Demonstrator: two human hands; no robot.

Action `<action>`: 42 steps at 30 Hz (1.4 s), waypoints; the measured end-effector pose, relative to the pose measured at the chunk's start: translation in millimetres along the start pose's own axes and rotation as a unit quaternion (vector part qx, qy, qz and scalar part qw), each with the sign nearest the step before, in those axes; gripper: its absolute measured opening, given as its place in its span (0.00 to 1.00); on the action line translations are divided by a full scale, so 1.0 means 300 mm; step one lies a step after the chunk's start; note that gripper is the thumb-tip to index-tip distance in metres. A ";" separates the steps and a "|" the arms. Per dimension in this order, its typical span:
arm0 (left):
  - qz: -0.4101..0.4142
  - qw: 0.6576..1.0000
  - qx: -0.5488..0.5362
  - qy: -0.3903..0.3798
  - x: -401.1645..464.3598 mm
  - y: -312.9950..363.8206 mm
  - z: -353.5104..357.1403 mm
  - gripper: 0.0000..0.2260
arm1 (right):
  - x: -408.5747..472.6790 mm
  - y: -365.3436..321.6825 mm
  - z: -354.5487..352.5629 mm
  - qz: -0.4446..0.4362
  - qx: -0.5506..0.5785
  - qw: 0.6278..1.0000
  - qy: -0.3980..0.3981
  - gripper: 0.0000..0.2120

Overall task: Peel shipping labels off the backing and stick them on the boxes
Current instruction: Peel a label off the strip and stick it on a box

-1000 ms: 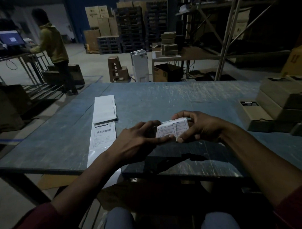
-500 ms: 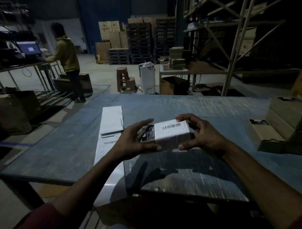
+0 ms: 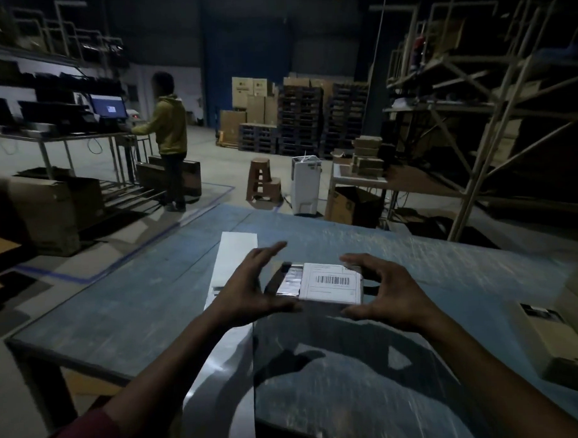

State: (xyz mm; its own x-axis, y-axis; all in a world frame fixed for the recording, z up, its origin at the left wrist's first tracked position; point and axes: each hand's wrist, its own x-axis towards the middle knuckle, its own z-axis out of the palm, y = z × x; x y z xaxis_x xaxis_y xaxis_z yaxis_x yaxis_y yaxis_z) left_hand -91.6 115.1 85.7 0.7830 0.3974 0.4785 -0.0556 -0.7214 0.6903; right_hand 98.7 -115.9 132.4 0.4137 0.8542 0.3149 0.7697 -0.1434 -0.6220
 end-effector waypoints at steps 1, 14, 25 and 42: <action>-0.026 0.999 -0.005 0.036 -0.003 -0.035 -0.013 0.44 | 0.030 0.008 0.011 0.002 0.001 1.000 0.012 0.44; -0.151 0.948 0.156 0.233 -0.009 -0.289 -0.069 0.17 | 0.523 0.186 0.190 0.220 0.125 0.955 0.153 0.42; -0.179 0.944 0.172 0.218 0.005 -0.297 -0.073 0.13 | 0.616 0.316 0.318 0.275 0.167 0.936 0.142 0.43; -0.181 0.943 0.215 0.177 0.011 -0.183 -0.061 0.16 | 0.304 0.096 0.143 0.192 -0.022 0.977 0.095 0.45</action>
State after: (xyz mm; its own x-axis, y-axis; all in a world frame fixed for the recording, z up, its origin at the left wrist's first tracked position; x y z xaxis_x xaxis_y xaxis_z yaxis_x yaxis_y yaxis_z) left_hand -97.2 166.3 59.2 0.4418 0.7718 0.4573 0.4922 -0.6347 0.5957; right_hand 137.7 -20.5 112.4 0.7557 0.6252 0.1948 0.5583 -0.4597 -0.6906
